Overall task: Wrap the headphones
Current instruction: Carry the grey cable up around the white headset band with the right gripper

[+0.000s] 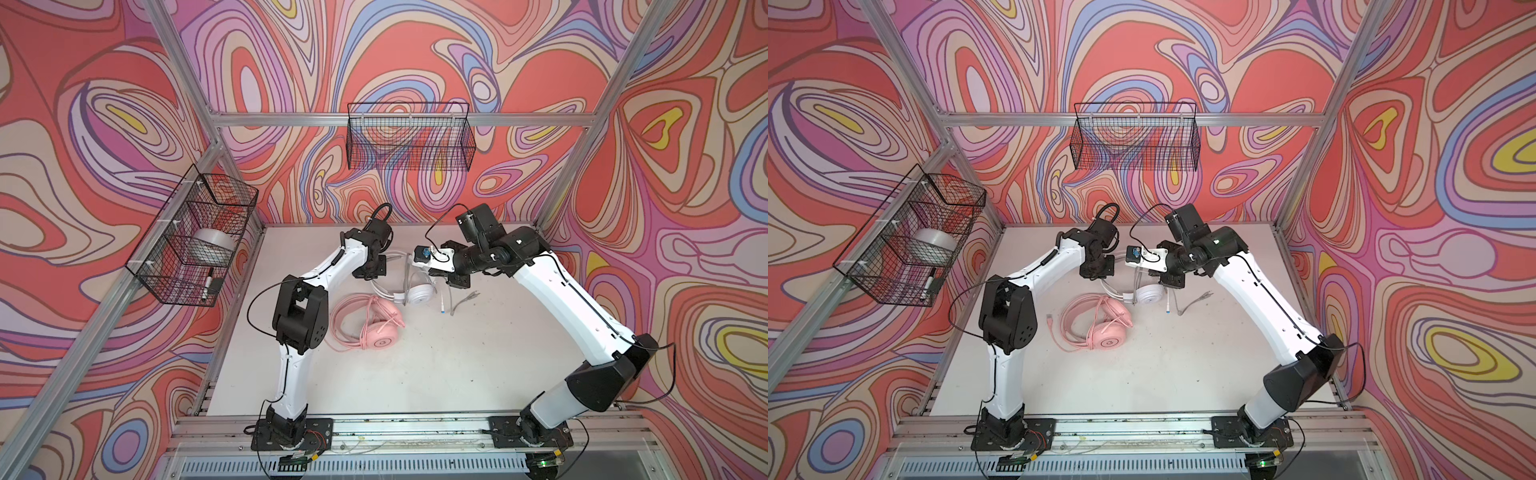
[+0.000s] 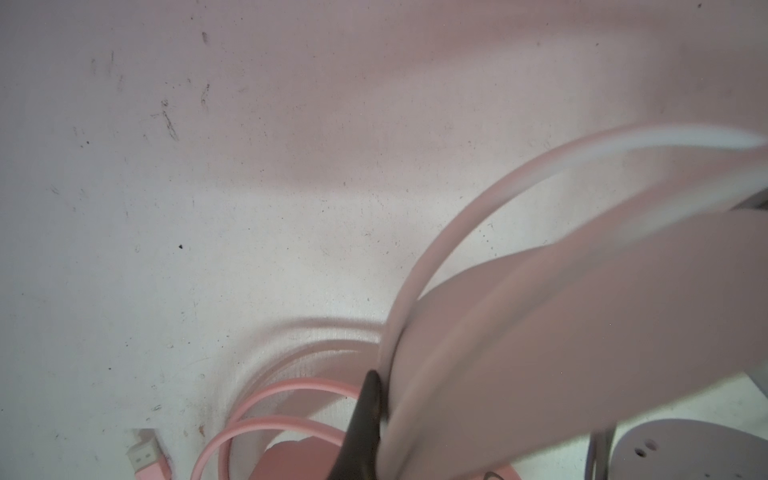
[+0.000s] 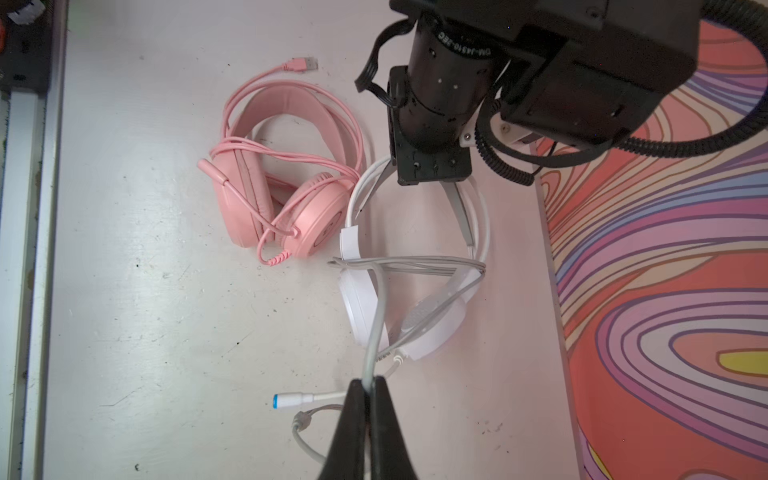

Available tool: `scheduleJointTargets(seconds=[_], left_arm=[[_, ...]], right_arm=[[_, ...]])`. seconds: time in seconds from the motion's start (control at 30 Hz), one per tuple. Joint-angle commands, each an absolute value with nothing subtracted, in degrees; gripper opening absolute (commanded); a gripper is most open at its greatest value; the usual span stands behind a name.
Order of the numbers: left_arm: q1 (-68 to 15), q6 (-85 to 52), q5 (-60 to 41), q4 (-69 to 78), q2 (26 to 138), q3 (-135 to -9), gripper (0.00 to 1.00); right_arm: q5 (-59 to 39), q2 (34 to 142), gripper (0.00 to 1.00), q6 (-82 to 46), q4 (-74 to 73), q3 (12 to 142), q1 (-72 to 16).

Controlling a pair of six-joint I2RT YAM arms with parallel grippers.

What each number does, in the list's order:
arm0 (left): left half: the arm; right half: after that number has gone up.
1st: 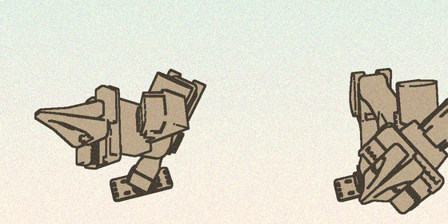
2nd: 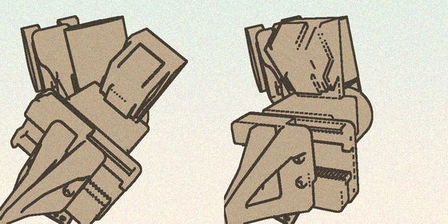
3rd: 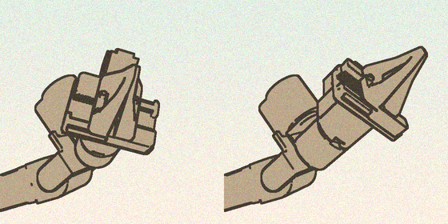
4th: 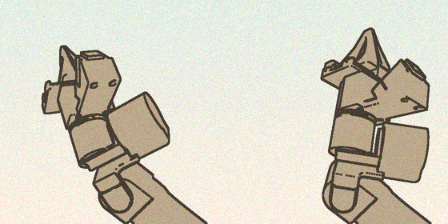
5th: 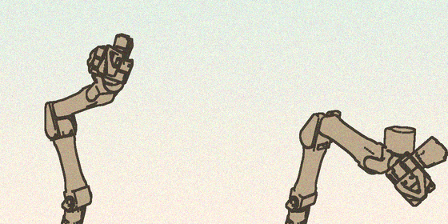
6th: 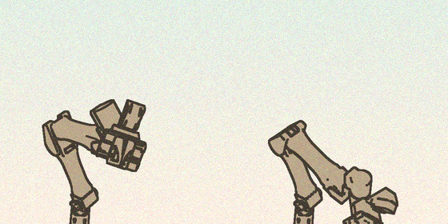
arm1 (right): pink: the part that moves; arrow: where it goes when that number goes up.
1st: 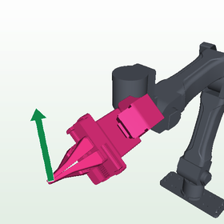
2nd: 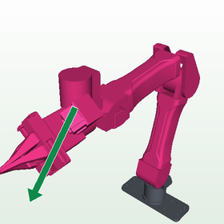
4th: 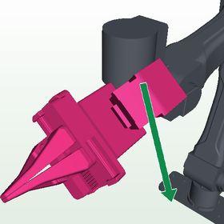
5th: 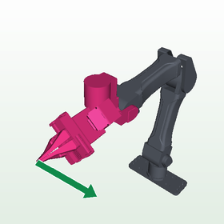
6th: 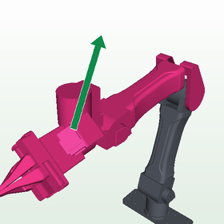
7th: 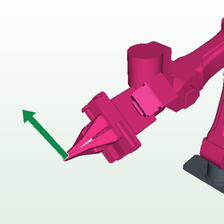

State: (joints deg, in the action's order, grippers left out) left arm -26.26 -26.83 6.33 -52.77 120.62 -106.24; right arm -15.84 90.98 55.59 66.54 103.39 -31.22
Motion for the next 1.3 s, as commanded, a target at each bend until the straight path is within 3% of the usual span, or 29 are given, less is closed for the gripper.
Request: scheduleJointTargets(seconds=[0.0, 0.2, 0.47, 1.03, 1.27], left_arm=[[-26.23, -25.17, 7.50, -55.25, 121.02, -108.06, 0.00], [-26.45, -22.33, 5.89, -54.93, 121.20, -108.28, 0.00], [-27.06, -20.17, 3.04, -54.42, 120.52, -108.40, 0.00], [-27.86, -15.49, -3.23, -48.79, 116.76, -105.89, 0.00], [-27.81, -14.42, -4.74, -46.00, 114.12, -103.83, 0.00]], right_arm=[[-11.42, 91.23, 0.00, 57.13, 68.28, 105.34, -31.46], [-7.54, 93.56, 0.00, 57.67, 64.24, 104.77, -30.15], [-13.35, 99.66, 0.00, 58.07, 56.85, 106.15, -24.32], [-21.75, 122.00, 0.00, 43.33, 52.63, 121.99, -16.28], [-23.81, 125.47, 0.00, 38.38, 50.84, 121.31, -14.49]])
